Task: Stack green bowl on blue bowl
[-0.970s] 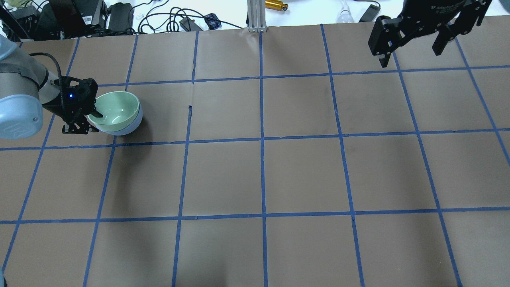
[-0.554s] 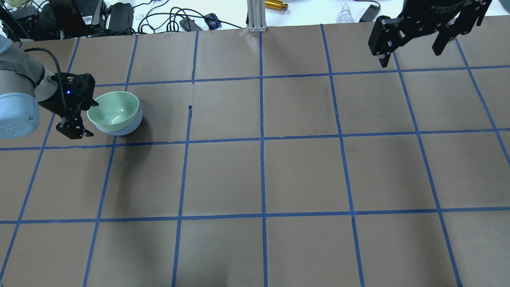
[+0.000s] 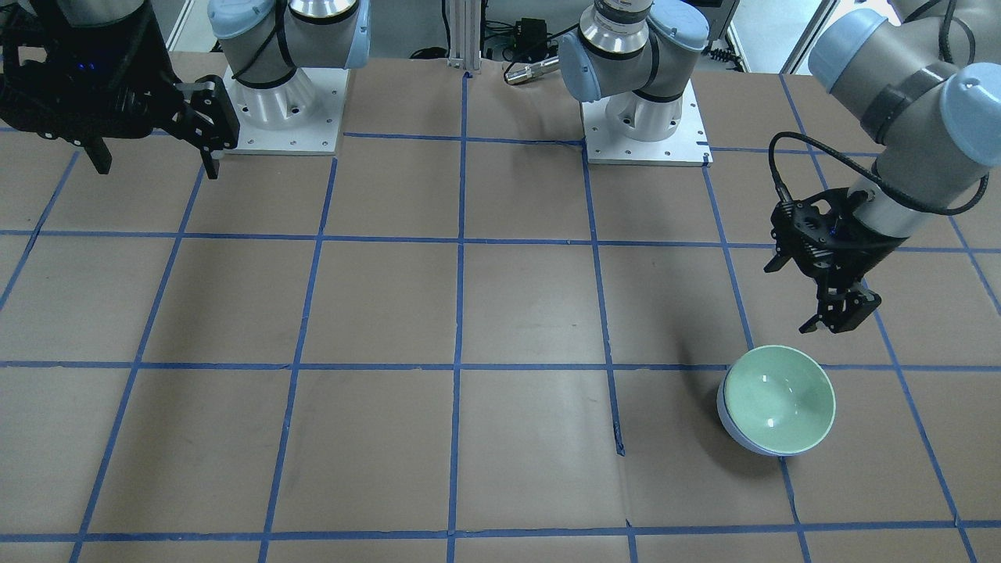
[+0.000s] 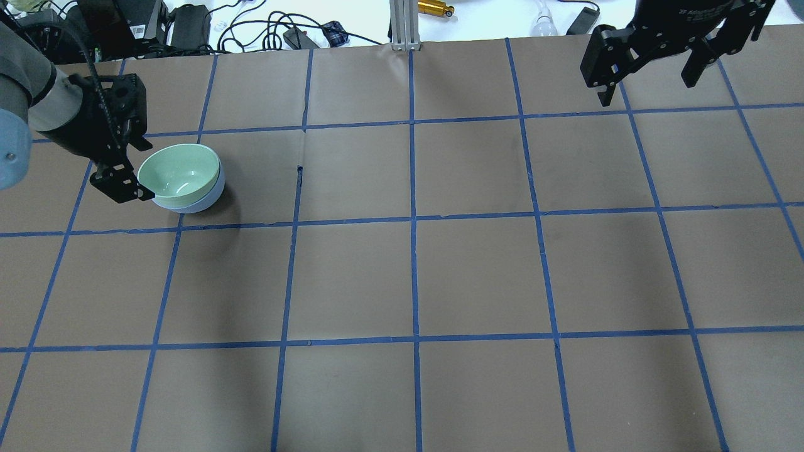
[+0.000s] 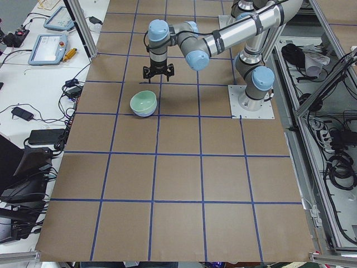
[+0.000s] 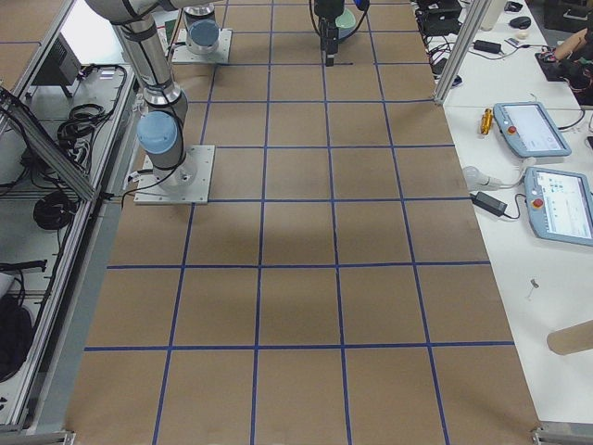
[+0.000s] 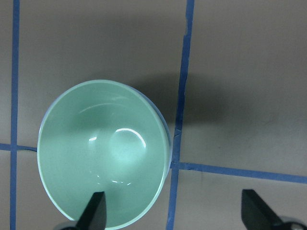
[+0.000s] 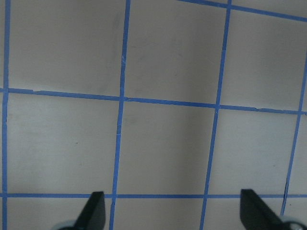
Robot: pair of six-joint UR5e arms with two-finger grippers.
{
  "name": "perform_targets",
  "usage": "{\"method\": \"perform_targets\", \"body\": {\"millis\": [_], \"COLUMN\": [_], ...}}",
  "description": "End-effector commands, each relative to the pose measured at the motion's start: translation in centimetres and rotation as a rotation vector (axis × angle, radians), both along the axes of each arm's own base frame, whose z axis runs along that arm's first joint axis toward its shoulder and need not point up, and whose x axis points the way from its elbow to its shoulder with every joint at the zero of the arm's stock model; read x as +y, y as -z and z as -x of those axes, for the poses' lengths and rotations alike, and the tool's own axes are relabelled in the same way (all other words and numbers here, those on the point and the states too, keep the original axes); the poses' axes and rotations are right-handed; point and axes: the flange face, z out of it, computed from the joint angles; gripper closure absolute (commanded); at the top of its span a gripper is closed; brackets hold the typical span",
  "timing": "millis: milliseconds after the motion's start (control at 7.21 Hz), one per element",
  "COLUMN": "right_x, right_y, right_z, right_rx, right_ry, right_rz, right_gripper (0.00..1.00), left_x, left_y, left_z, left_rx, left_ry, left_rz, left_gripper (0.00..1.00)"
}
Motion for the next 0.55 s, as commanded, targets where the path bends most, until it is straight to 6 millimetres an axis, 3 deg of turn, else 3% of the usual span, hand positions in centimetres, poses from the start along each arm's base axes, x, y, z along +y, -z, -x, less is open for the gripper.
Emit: {"method": "perform_targets", "body": {"millis": [0,416], "right_x": [0.0,0.0], "right_y": [0.0,0.0], "right_z": [0.0,0.0], "right_rx": [0.0,0.0], "right_ry": [0.0,0.0], "right_rz": [0.0,0.0], "right_gripper": [0.0,0.0], "left_x": [0.7,0.5], "left_y": [-4.9,-7.4], "left_z": [6.3,10.4], "left_rx": [0.019,0.017], "left_ry": [-0.185,-0.426], "left_rz": [-0.055,-0.052], "left_gripper": [0.0,0.0]}}
